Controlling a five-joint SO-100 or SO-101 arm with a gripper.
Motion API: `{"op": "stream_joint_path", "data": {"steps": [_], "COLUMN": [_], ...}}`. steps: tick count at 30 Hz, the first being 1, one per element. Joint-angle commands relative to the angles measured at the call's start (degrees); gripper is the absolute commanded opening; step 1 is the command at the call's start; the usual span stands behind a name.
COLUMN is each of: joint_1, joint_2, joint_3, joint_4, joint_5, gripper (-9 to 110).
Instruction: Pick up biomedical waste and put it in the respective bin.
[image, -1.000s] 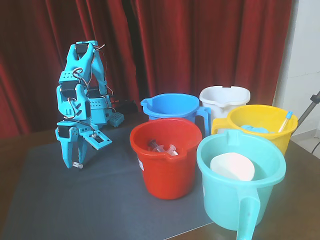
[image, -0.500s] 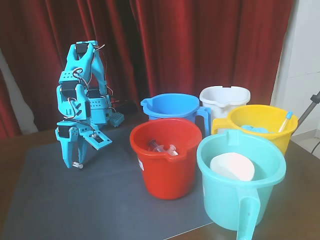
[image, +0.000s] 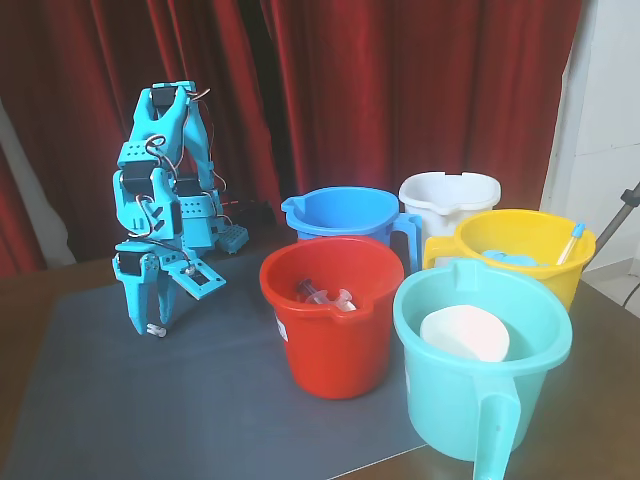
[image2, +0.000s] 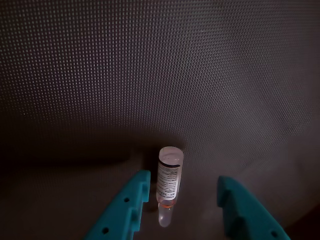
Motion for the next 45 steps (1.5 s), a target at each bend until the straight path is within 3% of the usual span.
{"op": "stream_joint_path", "data": {"steps": [1, 9, 15, 25, 36, 45], "joint_1": [0.1, 0.1, 0.0, -0.4, -0.1, 0.0], "joint_2": [0.4, 0.4, 0.3, -0.6, -23.6, -24.0], "joint_3": [-2.1, -2.1, -1.3, -1.3, -16.0, -16.3], "joint_4": [0.2, 0.1, 0.3, 0.3, 10.0, 10.5], "joint_5": [0.4, 3.5, 18.9, 19.2, 19.6, 21.2], "gripper": [14, 14, 15, 15, 22, 10]}}
